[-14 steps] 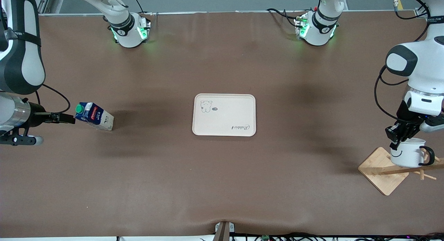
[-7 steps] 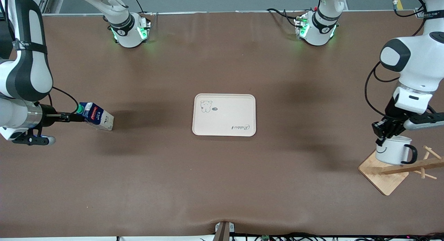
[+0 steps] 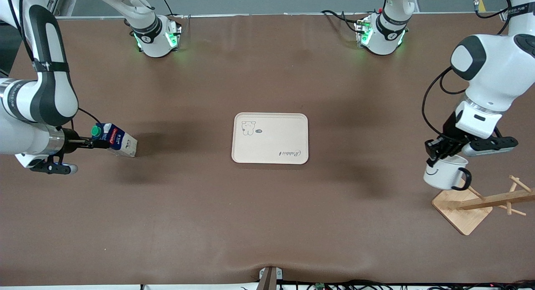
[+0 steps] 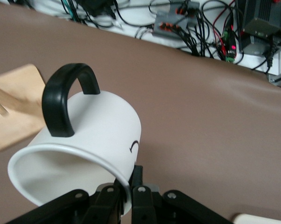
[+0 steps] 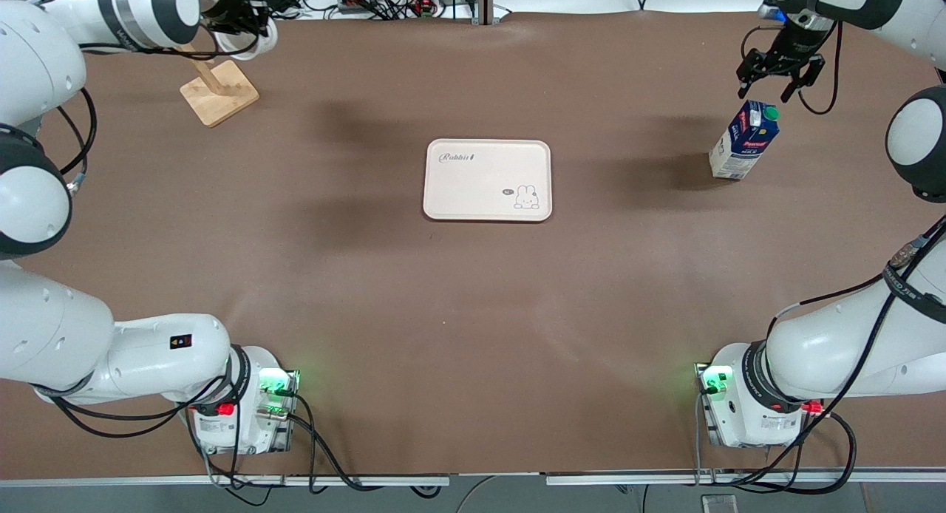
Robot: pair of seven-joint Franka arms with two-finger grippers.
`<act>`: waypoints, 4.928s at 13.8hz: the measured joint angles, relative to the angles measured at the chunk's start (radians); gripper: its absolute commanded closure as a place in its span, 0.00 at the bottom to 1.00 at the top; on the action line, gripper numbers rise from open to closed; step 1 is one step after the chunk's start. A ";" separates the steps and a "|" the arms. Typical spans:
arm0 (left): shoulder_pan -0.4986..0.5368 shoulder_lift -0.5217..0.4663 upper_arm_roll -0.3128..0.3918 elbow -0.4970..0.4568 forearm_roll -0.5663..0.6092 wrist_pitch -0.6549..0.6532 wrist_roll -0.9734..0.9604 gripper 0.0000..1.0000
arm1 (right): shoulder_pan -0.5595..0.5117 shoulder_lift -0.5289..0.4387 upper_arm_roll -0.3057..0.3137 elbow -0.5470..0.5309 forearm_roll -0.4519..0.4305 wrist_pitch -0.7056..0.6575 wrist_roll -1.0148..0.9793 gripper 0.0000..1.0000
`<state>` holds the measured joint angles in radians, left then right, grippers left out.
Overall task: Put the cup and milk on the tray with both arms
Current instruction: 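Lift the mug off the stand with the left gripper while the right grasps milk, then carry the mug onto the tray with the left gripper while the right lifts milk, then open the left gripper and raise it away from the mug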
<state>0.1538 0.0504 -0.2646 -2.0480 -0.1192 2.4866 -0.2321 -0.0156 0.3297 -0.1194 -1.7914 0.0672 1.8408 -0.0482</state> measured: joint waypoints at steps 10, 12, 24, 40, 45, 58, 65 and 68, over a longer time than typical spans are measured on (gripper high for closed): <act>-0.098 0.165 -0.166 0.166 0.000 -0.351 -0.324 1.00 | 0.000 -0.020 0.000 -0.101 0.000 0.000 0.027 0.81; -0.174 0.220 -0.168 0.206 0.000 -0.368 -0.413 1.00 | 0.000 -0.024 0.000 -0.101 0.000 0.000 0.032 0.82; -0.453 0.468 -0.171 0.316 0.000 -0.376 -0.763 1.00 | -0.002 -0.034 0.000 0.085 0.000 -0.046 0.038 0.78; -0.485 0.616 -0.161 0.397 0.036 -0.379 -0.794 0.00 | 0.125 -0.022 0.018 0.258 0.010 -0.072 0.127 0.83; -0.474 0.599 -0.156 0.535 0.055 -0.510 -0.794 0.00 | 0.260 -0.008 0.022 0.258 0.032 -0.115 0.259 0.83; -0.251 0.261 -0.106 0.686 0.359 -0.875 -0.517 0.00 | 0.714 0.161 0.028 0.256 0.198 -0.012 0.669 0.78; -0.143 0.095 -0.103 0.683 0.338 -0.946 -0.228 0.00 | 0.735 0.209 0.028 0.257 0.217 0.021 0.648 0.12; -0.149 0.026 -0.041 0.645 0.266 -0.958 -0.144 0.00 | 0.735 0.210 0.027 0.259 0.221 0.020 0.641 0.00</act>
<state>0.0053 0.0765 -0.3057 -1.4032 0.1472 1.5289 -0.3756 0.7198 0.5395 -0.0927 -1.5327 0.2878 1.8605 0.5932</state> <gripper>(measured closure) 0.000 0.308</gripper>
